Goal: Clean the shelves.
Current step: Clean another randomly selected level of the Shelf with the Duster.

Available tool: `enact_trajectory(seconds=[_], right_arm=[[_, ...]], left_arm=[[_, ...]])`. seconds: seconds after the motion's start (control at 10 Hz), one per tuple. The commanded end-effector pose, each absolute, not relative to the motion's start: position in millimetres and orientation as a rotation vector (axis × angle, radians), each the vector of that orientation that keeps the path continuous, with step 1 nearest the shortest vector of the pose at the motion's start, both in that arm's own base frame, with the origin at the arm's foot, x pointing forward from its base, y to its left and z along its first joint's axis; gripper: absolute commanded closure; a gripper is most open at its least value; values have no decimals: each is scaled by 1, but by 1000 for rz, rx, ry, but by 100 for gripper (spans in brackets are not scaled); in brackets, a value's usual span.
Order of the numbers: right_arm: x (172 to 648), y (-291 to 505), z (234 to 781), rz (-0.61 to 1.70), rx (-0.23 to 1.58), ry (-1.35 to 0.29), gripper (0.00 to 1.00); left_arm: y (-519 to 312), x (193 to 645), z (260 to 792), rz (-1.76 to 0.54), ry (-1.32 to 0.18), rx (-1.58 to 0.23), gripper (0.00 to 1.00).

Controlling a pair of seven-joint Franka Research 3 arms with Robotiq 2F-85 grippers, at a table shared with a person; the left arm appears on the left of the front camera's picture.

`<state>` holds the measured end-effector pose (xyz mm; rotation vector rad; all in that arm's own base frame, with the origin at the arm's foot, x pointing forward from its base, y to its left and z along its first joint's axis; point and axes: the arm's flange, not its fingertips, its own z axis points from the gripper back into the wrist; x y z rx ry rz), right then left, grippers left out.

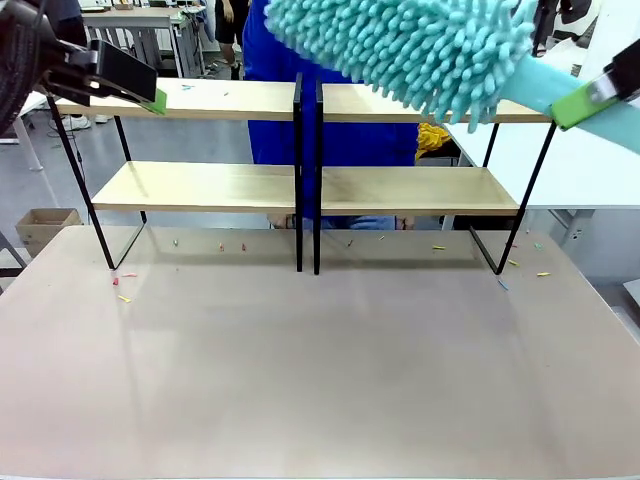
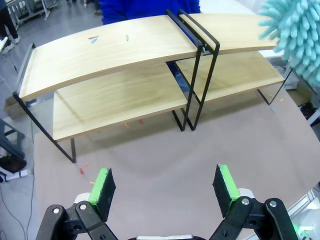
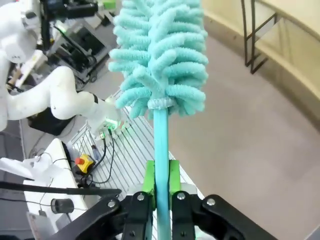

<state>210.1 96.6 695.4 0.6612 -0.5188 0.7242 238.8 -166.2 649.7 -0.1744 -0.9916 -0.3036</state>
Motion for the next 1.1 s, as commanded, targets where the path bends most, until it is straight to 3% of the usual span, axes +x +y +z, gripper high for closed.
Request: enact_trajectory(seconds=[0.0, 0.6, 0.8, 0.9, 1.0], right_arm=[[209, 133, 691, 697, 635, -418, 88], [332, 261, 756, 446, 434, -383, 88], [384, 309, 777, 495, 375, -326, 88], [392, 321, 774, 516, 397, -364, 88], [362, 282, 752, 484, 412, -386, 88]], left_arm=[[-165, 238, 650, -299, -997, -174, 0], [-165, 238, 650, -299, -997, -174, 0], [-165, 238, 650, -299, -997, -174, 0], [-165, 238, 650, -299, -997, -174, 0], [-165, 238, 650, -299, -997, -174, 0]])
